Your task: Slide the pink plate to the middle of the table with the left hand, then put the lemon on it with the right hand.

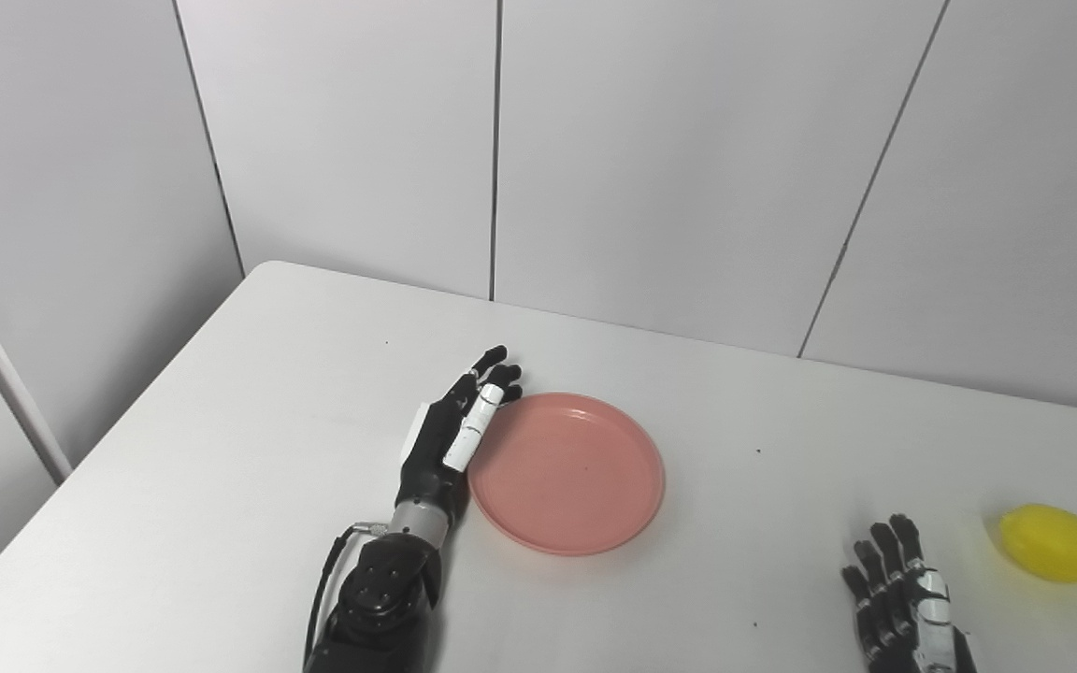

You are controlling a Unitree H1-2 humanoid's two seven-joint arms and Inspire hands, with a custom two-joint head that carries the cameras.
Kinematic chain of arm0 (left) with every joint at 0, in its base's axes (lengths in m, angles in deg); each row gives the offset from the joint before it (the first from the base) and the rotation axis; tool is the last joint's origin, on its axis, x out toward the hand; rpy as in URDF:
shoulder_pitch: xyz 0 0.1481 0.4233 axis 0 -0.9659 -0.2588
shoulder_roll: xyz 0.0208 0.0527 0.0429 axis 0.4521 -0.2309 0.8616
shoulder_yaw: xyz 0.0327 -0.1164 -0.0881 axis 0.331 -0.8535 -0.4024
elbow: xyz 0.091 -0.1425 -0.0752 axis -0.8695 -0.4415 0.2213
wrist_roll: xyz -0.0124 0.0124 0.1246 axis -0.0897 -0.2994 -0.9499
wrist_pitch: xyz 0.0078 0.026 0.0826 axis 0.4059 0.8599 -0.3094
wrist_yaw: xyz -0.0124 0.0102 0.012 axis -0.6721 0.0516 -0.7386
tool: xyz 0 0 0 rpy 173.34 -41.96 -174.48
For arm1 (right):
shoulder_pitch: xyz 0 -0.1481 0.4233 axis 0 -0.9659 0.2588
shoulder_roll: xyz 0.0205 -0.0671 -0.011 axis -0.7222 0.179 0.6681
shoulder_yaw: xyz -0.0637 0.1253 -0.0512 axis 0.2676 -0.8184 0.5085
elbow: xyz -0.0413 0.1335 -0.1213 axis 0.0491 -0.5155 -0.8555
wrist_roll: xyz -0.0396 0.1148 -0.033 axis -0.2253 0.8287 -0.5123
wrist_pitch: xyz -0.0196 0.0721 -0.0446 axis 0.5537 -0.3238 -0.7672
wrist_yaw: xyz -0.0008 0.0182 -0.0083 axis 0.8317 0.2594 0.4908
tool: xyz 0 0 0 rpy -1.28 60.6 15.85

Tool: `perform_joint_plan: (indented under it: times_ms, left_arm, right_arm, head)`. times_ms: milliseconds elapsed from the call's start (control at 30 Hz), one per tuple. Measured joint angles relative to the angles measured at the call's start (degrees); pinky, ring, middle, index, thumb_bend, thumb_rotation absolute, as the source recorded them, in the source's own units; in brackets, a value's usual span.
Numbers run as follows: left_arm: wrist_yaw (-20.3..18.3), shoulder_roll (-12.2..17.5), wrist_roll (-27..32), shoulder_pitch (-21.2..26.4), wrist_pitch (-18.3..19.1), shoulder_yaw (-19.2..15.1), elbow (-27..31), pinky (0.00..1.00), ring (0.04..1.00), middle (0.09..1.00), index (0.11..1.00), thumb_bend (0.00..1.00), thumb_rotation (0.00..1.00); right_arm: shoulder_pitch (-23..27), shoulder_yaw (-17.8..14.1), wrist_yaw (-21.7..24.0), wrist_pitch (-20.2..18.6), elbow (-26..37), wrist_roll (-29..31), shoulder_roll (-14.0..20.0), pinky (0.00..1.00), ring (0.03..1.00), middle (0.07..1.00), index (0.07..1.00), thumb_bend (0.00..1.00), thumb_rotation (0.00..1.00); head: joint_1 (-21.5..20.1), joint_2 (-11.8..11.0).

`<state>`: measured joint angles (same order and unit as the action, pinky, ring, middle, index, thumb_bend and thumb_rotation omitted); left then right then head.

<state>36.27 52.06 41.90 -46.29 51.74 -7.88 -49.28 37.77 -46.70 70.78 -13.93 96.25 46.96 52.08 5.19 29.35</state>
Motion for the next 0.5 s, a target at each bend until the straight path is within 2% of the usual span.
perform_joint_plan:
  times_ms: [200, 500]
  left_arm:
    - [-0.08, -0.15, 0.00, -0.10, 0.01, 0.31, 0.14, 0.81, 0.817, 0.837, 0.861, 0.79, 0.77]
    - [-0.15, -1.51, 0.02, -0.53, 0.37, 1.09, 0.82, 0.84, 0.839, 0.851, 0.882, 0.78, 0.77]
  right_arm:
    - [0.00, 0.41, -0.28, 0.02, 0.08, -0.97, -0.55, 1.00, 0.996, 1.000, 1.000, 0.67, 0.88]
    - [0.12, 0.42, -0.50, 0.15, 0.01, -1.19, -1.23, 1.00, 0.994, 1.000, 0.997, 0.70, 0.85]
  head:
    - [-0.79, 0.35]
    - [-0.70, 0.35]
